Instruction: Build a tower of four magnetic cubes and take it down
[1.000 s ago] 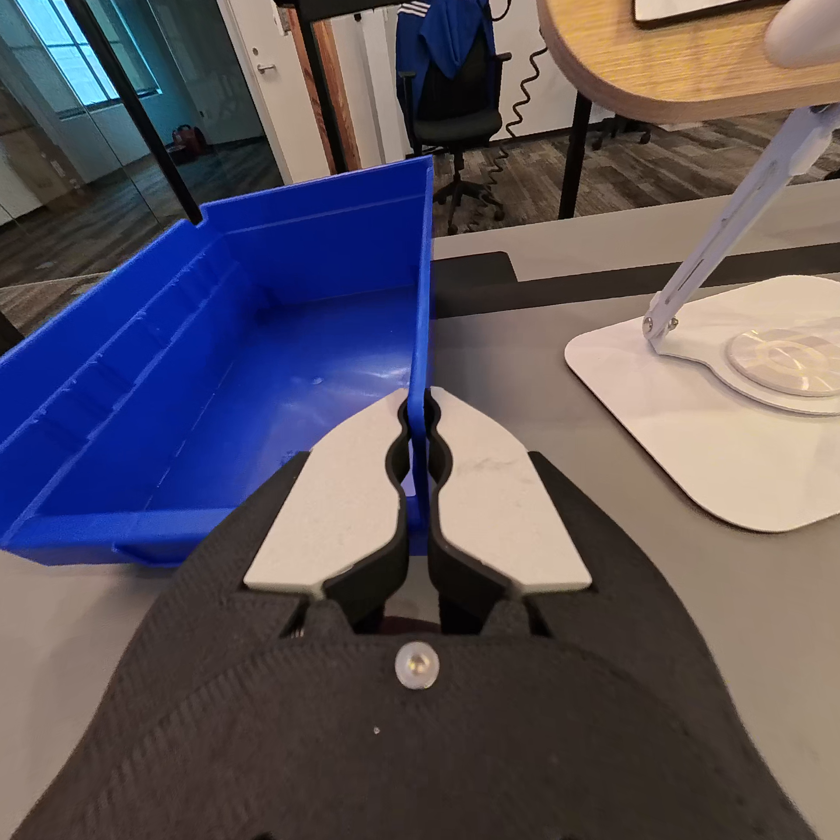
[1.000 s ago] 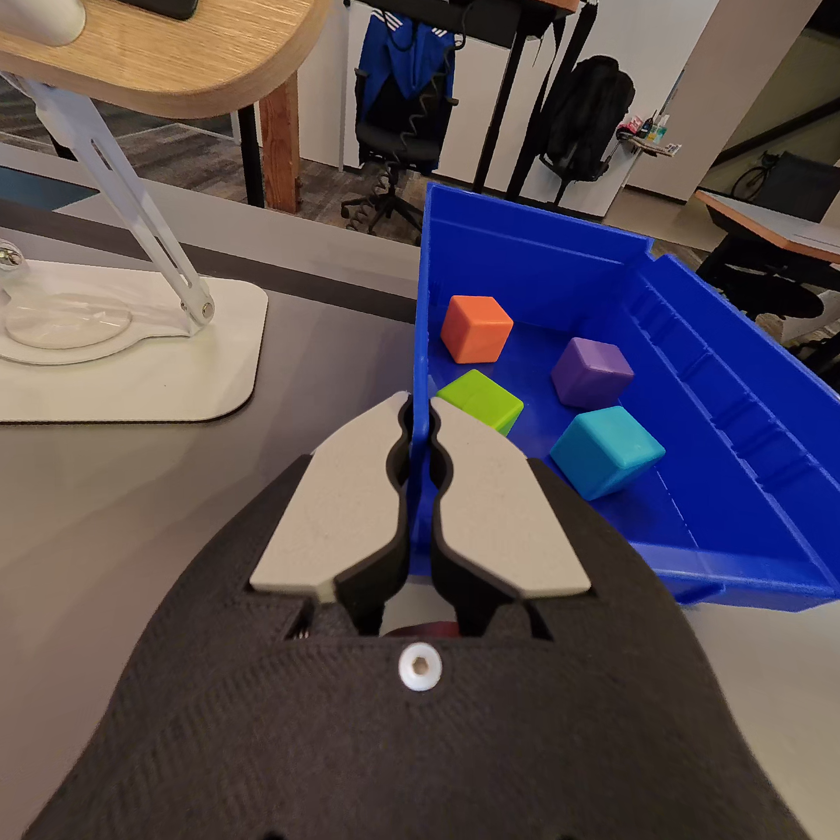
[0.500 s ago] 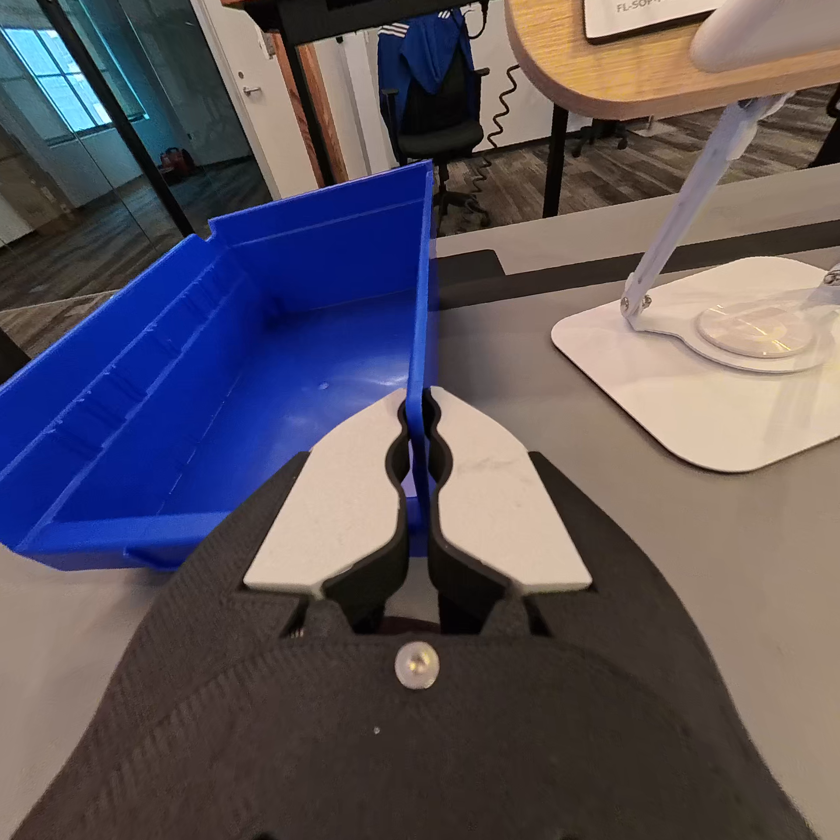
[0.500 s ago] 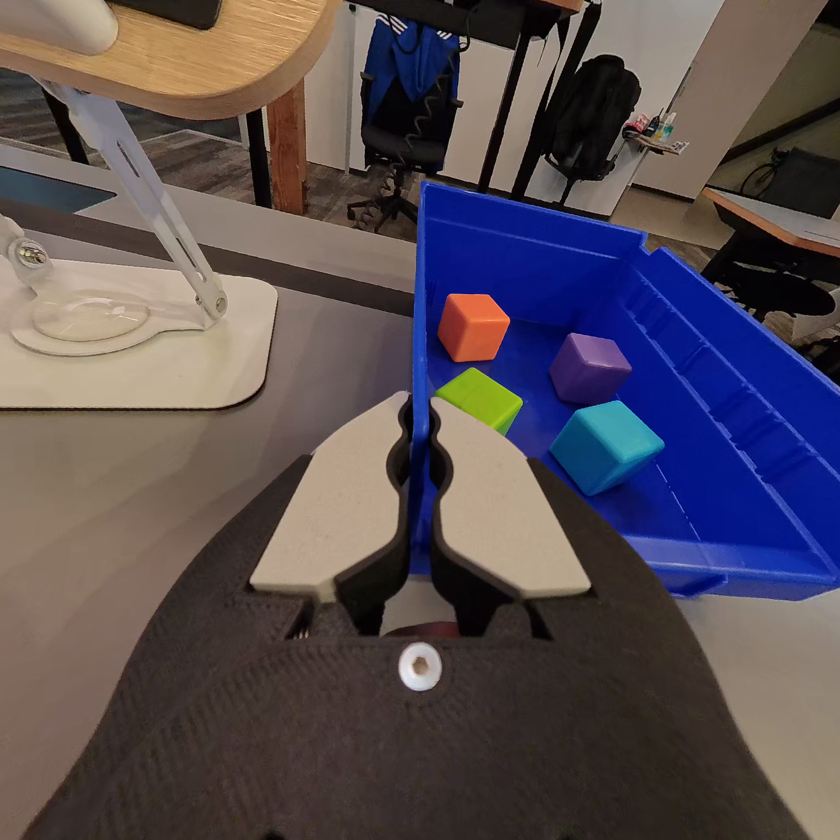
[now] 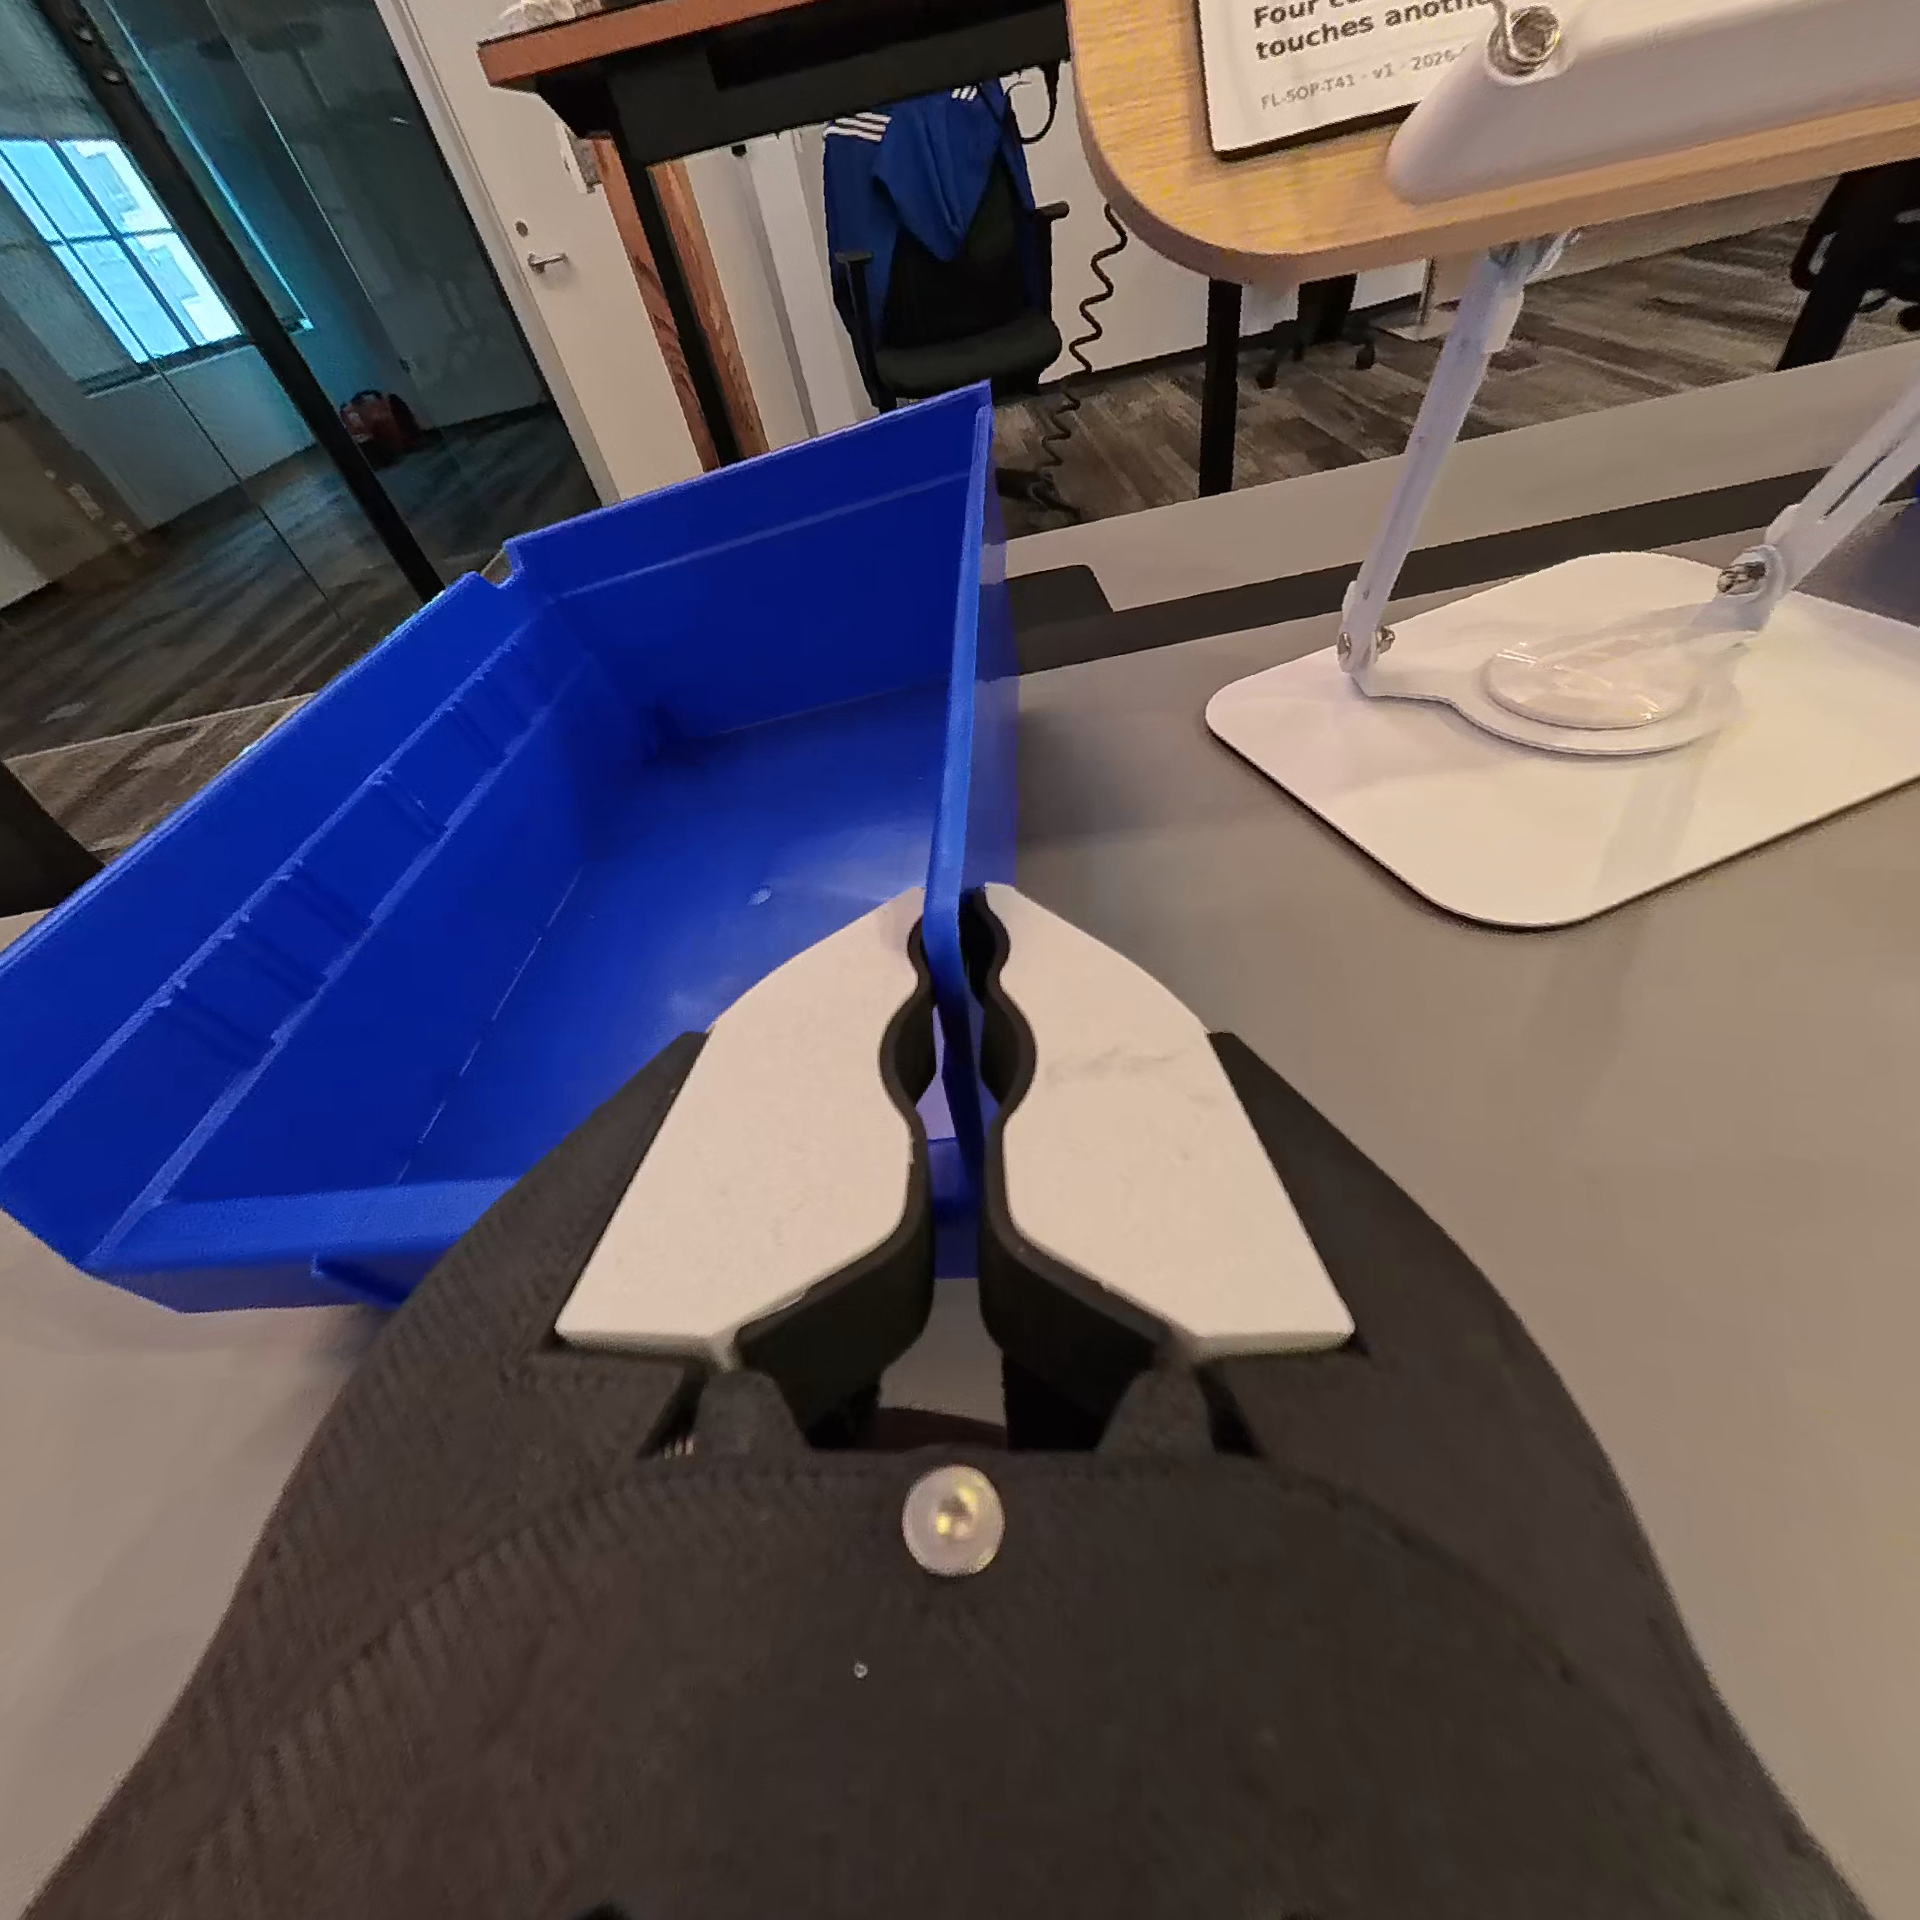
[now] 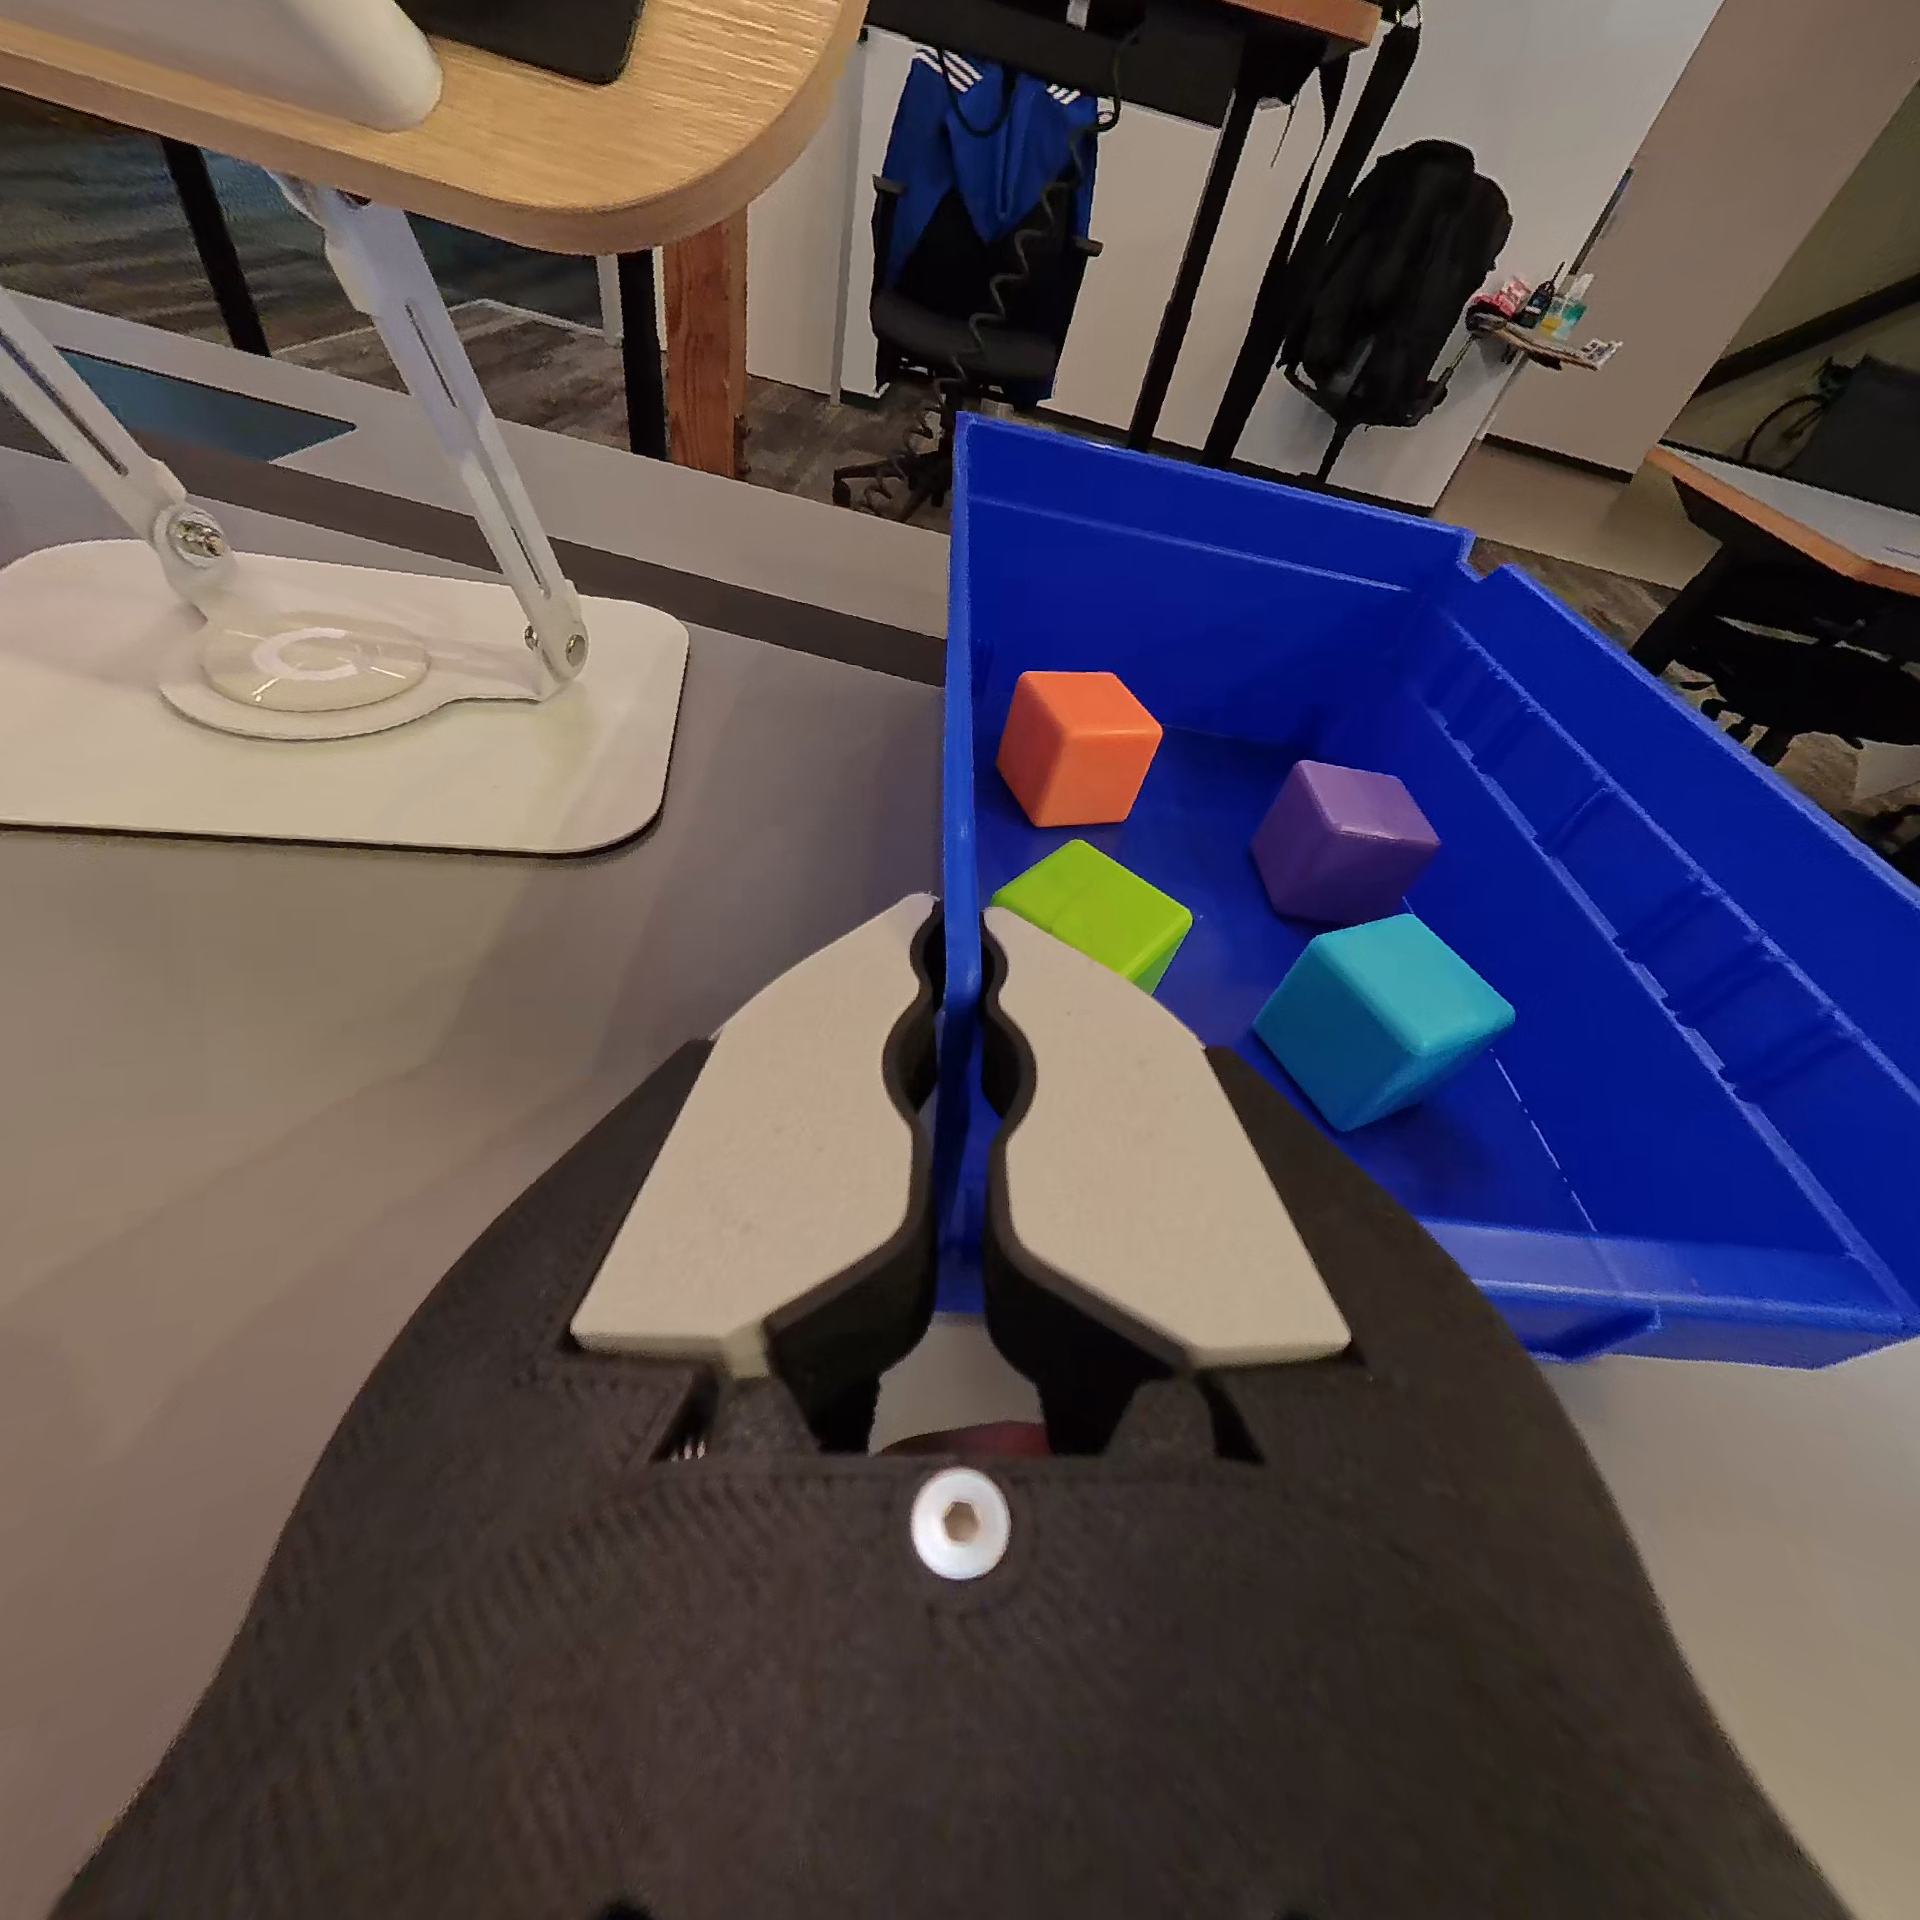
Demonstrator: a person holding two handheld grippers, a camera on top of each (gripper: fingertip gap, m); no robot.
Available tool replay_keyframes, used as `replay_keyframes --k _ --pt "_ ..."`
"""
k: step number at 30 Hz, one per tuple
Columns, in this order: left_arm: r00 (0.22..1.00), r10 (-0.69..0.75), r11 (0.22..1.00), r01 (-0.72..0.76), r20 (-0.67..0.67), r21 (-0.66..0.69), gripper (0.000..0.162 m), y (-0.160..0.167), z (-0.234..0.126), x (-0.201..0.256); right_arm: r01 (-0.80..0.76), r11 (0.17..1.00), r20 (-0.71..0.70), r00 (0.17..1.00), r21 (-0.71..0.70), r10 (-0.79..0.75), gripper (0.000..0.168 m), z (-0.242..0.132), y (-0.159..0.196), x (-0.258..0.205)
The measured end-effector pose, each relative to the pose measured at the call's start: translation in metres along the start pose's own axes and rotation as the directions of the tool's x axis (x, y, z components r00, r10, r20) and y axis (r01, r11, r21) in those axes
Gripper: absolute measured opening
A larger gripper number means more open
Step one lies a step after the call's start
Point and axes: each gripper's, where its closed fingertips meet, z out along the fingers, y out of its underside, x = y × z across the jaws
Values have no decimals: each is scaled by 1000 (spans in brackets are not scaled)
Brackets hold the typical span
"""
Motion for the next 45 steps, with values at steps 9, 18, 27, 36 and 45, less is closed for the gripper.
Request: replay_keyframes --k 9,18,27,36,45 --pt "1000 -17 999 17 1 44 3 -5 -13 -3 1 1000 28 1000 1 -1 4 -21 4 -5" --pt "1000 -10 994 8 17 110 4 -17 -23 -7 -14 1000 91 996 1 14 4 -57 11 -14" --pt "1000 -17 991 14 18 134 4 -22 -26 -7 21 1000 162 987 3 -21 4 -102 18 -32" --pt "1000 -25 989 22 18 145 4 -25 -28 -8 34 999 246 968 33 -41 3 -154 23 -66" --pt "999 -38 986 35 15 165 4 -28 -30 -8 59 996 358 931 64 -78 3 -195 23 -116"
